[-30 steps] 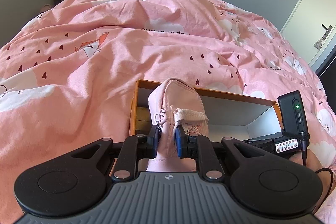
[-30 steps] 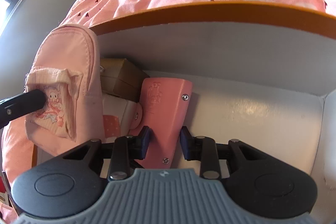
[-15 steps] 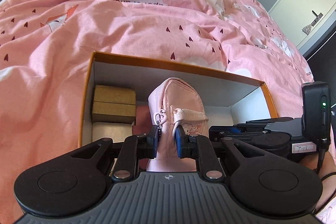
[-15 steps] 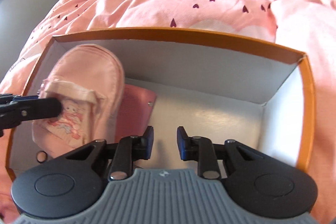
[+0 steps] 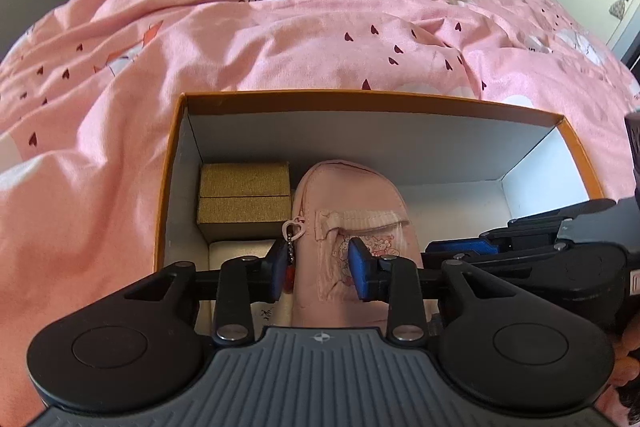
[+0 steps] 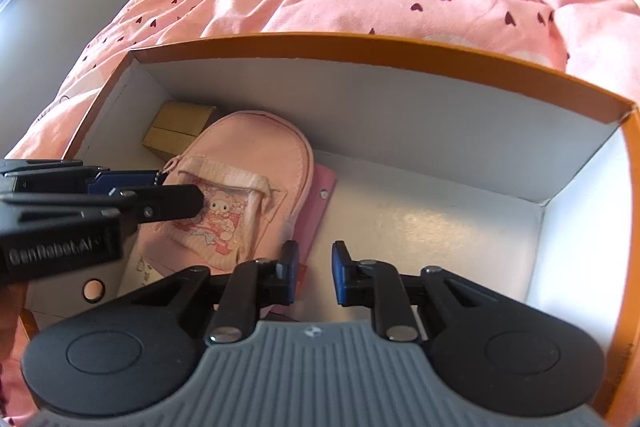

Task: Organize objects
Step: 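Lower both items into the orange box and open both grippers, then grasp the white striped-hat plush with left gripper while right grasps the Ocean Park tagged bear plush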

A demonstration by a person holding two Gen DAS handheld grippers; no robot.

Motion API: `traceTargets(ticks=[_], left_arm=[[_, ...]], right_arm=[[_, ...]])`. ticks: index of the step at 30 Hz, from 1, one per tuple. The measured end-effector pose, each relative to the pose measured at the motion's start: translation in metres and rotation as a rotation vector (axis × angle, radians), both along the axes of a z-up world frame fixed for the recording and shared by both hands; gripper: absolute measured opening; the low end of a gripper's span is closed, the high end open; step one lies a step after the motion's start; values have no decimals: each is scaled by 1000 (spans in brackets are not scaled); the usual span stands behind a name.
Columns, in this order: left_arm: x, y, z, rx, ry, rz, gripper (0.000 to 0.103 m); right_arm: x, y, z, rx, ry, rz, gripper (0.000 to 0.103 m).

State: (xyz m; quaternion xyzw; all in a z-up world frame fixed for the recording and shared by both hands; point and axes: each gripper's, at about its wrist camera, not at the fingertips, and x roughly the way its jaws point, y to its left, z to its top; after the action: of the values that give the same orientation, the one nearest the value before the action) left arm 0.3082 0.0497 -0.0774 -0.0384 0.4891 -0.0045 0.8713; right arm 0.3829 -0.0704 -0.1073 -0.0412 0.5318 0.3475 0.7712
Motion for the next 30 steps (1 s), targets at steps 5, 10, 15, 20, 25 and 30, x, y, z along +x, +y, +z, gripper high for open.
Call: traceTargets(ticks=[5,10,15,20,25,30], left_arm=[[-15,-6,8,40,-42,-2,40],[-37,-9,29,-17,-123,23,40],[-73,-23,55,-98,-218,26,46],[-108,-34,67,-104,-260,27,50],[-135,-37,67,-145,-245,32,50],[-158,-44,58,-140,-202,8,52]], right_arm=[[-2,4,0,-17,3,-5,18],[-11,-4,19,-18,-51,-16,19],[-38,-15,53,20,-142,-1,23],[-80,-37,82,70,-241,3,32],[-120,-62,98,110,-292,-35,42],[-156,-81,102,97,-347,-46,46]])
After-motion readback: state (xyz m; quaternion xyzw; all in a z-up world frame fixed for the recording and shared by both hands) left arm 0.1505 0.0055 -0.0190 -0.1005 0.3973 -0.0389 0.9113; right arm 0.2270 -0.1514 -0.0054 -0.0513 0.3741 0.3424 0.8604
